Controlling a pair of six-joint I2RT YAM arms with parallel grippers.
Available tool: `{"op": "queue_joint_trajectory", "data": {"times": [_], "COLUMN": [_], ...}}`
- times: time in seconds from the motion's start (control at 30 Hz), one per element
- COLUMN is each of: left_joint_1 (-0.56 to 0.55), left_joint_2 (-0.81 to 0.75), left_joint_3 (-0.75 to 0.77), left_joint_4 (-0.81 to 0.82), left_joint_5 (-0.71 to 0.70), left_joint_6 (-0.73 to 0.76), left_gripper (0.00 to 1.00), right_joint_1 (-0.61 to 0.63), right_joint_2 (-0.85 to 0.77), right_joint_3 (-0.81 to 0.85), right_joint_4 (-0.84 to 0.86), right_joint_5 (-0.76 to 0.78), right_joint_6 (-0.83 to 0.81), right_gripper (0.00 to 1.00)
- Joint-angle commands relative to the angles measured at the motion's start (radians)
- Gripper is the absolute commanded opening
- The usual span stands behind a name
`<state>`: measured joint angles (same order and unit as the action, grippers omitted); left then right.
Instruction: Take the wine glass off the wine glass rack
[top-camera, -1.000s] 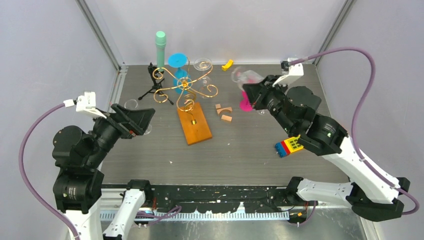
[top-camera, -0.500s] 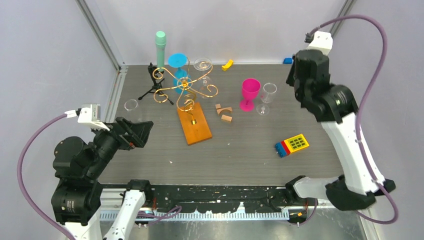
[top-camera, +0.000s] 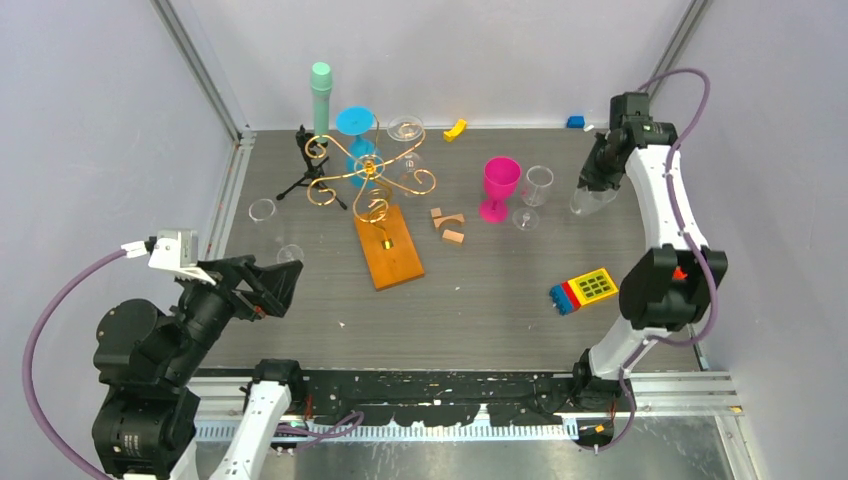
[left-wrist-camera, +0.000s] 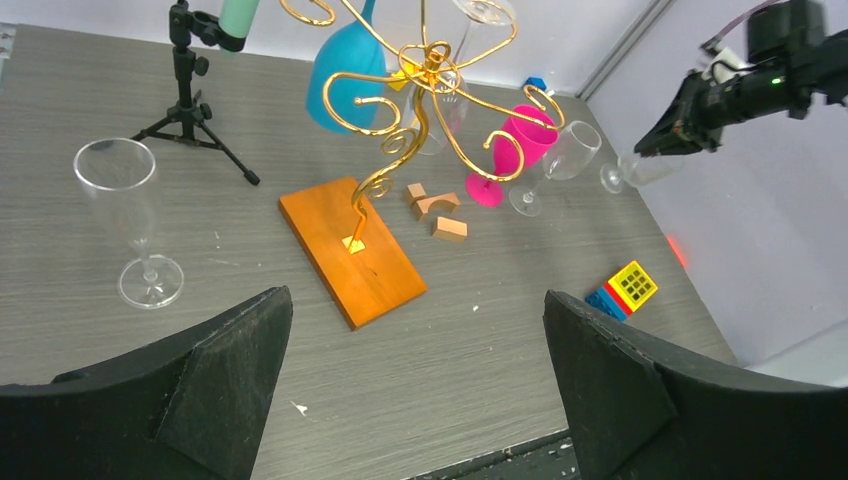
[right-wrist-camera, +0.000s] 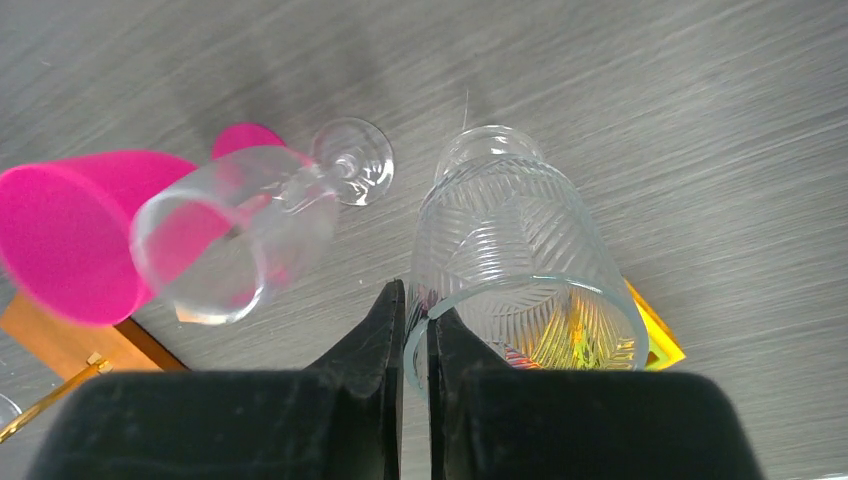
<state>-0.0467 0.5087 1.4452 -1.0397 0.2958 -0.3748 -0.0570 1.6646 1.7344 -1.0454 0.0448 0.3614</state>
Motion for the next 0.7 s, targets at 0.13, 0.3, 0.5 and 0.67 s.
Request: {"op": "queue_joint_trajectory", "data": {"times": [0.13,0.3,0.5,0.67], "left_joint_1": [-0.022,-0.026,-0.029,-0.028], "left_joint_2": [-0.036,-0.042,-0.043,-0.046], "left_joint_3": [-0.008,-0.019,-0.031,-0.044], "left_joint_4": [0.021,0.015,0.041,0.047], "left_joint_5": [0.077,0.069,0.146,0.152], "left_joint_6": [-0.015,-0.007,-0.009,-0.015], "left_gripper": [1.0,1.0,1.0,1.0], "right_joint_1": [-0.018,-0.02,-0.02,-0.018], "right_joint_2": [0.123,0.176,0.22,0.245], "right_joint_3": [-0.075,-0.102,-0.082,-0.066], "right_joint_4": [0.093,0.168,0.168,0.155], "right_joint_5": [-0.119,-0.136,-0.089,-0.068], "right_joint_6": [0.052,0.067,0.067,0.051], "right_gripper": [0.0,0.01,0.07,0.11]}}
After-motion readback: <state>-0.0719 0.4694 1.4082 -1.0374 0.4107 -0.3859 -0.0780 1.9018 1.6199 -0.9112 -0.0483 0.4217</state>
